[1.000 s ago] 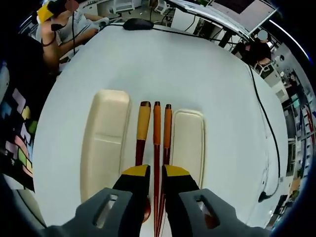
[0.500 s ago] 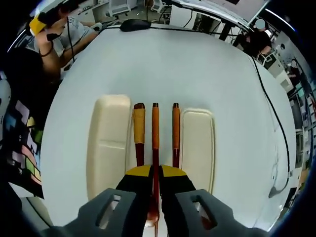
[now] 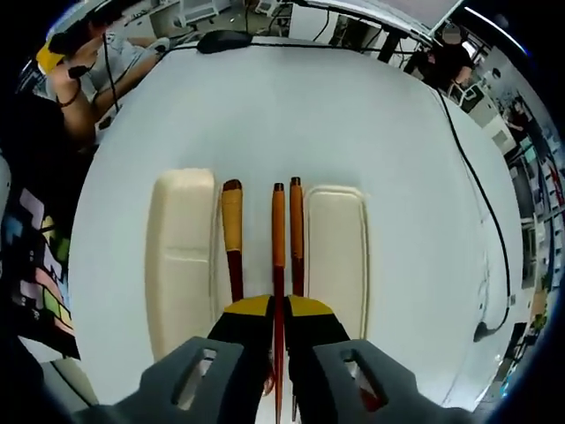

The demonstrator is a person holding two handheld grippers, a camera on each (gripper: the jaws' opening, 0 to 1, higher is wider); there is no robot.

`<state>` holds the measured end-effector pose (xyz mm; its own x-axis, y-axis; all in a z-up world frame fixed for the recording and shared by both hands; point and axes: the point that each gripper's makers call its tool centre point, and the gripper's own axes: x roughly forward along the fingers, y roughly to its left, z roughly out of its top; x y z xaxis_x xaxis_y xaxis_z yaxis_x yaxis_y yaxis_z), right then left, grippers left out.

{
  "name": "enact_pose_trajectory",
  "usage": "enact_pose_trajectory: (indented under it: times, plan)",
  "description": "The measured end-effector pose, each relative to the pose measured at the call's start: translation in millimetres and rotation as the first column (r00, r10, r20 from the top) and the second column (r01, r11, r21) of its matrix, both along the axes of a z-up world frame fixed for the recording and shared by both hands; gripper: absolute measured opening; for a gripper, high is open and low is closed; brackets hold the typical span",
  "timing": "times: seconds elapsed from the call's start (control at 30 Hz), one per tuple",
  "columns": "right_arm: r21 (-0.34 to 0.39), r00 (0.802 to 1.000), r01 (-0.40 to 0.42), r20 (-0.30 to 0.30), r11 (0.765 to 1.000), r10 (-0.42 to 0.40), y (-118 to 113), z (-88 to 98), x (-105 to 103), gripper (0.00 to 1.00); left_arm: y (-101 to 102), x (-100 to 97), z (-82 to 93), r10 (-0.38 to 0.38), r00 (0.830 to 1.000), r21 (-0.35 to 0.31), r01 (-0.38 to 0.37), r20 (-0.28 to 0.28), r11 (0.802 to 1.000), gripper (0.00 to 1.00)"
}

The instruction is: Arrange the utensils inside the cutlery case until each visible utensil rests in its matching compartment.

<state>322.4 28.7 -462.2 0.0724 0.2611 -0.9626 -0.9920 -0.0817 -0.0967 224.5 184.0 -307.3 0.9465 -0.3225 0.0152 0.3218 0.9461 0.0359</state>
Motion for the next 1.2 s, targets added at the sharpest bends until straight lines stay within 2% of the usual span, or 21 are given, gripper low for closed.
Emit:
enact_pose_trajectory:
  times: [0.17,0.27,0.5,0.63,0.7,0.87,1.03,1.13,1.2]
  plan:
    - [0.010,1.000,-0.014,0.008,1.000,0.014,8.1,23.3,-8.1,0.03,3.1,-0.4,1.9,0.006,1.000,-0.006,-0.006,0.004,1.000,0.83]
    - [0.041,1.000,0.011,-0.024,0.999,-0.010,14.8,32.9,-17.7,0.03,3.6,0.0,0.8,0.007,1.000,-0.004,-0.007,0.000,1.000,0.82]
    - [0.031,1.000,-0.005,-0.026,1.000,0.005,10.4,37.3,-39.2,0.03,0.1,0.6,0.2,-0.001,1.000,0.002,0.001,-0.001,1.000,0.82]
    - [0.024,1.000,-0.017,-0.007,1.000,0.018,4.3,36.7,-46.9,0.03,0.1,0.9,-1.0,0.003,1.000,0.006,-0.003,-0.004,1.000,0.82]
    - [0.043,1.000,-0.007,-0.022,0.999,0.008,4.2,35.5,-51.7,0.03,-0.1,0.1,-0.4,0.004,1.000,0.007,-0.004,-0.002,1.000,0.82]
    - [0.036,0.999,-0.010,-0.034,0.999,0.011,-2.5,27.5,-60.9,0.03,0.0,-0.9,0.8,0.006,1.000,0.008,-0.006,0.003,1.000,0.82]
    - [0.044,0.995,0.014,-0.094,0.999,-0.010,-8.1,15.6,-66.5,0.03,-0.3,1.7,-0.4,0.010,1.000,0.010,-0.010,0.000,1.000,0.82]
    - [0.042,0.997,-0.021,-0.076,0.999,0.024,-9.9,8.7,-65.5,0.03,-2.3,3.1,-2.5,0.007,1.000,0.015,-0.007,-0.005,1.000,0.82]
    - [0.052,0.993,0.003,-0.119,0.999,0.003,-8.8,3.5,-69.6,0.03,-2.8,3.3,-4.9,0.008,1.000,0.015,-0.008,-0.013,1.000,0.82]
